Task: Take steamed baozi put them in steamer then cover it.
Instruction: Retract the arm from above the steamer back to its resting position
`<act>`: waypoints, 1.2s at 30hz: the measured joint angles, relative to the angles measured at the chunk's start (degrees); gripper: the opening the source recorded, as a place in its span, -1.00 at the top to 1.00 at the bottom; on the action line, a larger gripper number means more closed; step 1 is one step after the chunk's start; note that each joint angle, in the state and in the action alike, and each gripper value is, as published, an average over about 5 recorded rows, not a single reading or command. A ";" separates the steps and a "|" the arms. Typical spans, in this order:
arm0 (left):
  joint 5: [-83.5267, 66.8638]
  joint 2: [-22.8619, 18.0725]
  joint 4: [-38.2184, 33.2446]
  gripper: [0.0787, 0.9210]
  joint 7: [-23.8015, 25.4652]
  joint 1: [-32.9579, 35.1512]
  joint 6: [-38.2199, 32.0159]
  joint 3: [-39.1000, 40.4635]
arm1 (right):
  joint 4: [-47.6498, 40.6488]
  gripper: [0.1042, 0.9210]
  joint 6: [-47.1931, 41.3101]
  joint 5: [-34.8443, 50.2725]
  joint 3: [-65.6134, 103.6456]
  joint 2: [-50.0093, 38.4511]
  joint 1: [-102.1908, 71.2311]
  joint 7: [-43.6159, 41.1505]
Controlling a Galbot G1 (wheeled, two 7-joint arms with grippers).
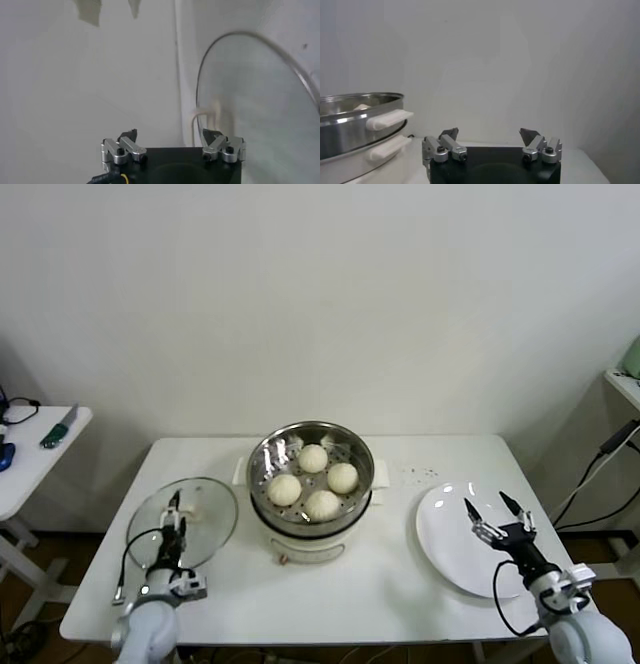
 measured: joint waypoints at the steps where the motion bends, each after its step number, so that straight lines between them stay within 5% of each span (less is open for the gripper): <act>1: 0.08 0.12 0.62 -0.77 -0.03 -0.50 -0.01 0.00 | -0.12 -0.76 0.01 -0.12 0.04 0.13 -0.04 -0.13; 26: -2.71 1.84 9.61 -0.77 -0.79 -8.47 -0.68 1.27 | -1.57 -0.76 0.81 -4.10 0.39 3.30 0.21 -1.65; 36: -4.82 2.19 10.86 -0.22 -0.47 -8.89 -2.15 1.45 | -2.12 -0.76 1.06 -5.59 0.57 4.59 0.35 -1.93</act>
